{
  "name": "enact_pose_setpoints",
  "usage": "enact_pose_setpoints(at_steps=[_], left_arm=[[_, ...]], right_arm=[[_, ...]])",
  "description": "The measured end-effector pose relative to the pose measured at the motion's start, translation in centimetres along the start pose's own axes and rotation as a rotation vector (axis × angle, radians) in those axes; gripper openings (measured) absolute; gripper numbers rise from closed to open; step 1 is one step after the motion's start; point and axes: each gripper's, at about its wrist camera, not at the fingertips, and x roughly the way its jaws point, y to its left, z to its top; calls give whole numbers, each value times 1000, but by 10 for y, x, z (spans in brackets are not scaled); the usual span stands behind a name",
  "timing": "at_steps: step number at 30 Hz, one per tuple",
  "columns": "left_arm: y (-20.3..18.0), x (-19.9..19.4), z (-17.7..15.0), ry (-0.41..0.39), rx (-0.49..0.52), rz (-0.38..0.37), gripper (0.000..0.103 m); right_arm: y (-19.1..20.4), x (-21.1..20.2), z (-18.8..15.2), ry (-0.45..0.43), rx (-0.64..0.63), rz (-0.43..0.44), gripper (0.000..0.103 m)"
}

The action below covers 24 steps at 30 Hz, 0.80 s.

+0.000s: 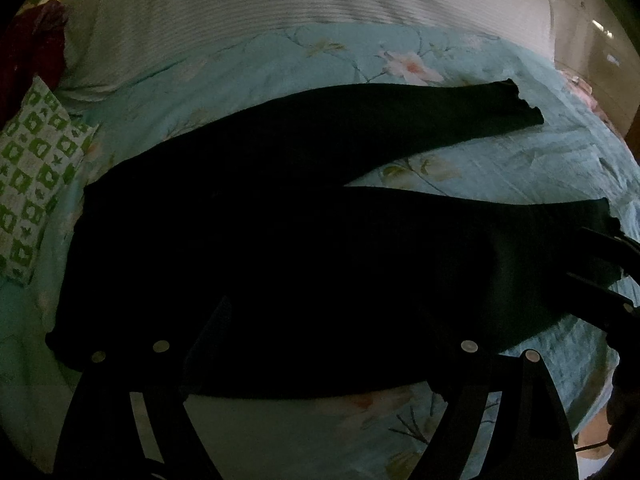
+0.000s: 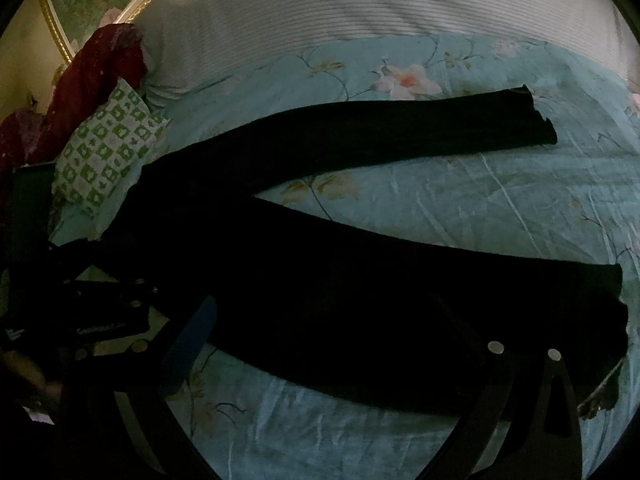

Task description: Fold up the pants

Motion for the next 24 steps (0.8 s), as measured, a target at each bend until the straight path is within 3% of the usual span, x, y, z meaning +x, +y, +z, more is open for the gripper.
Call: enact_pose_setpoints(at_steps=[24], left_arm=[[0, 2, 5, 24, 24, -20, 86]], right_arm=[[-8, -4, 3, -2, 28, 13, 101]])
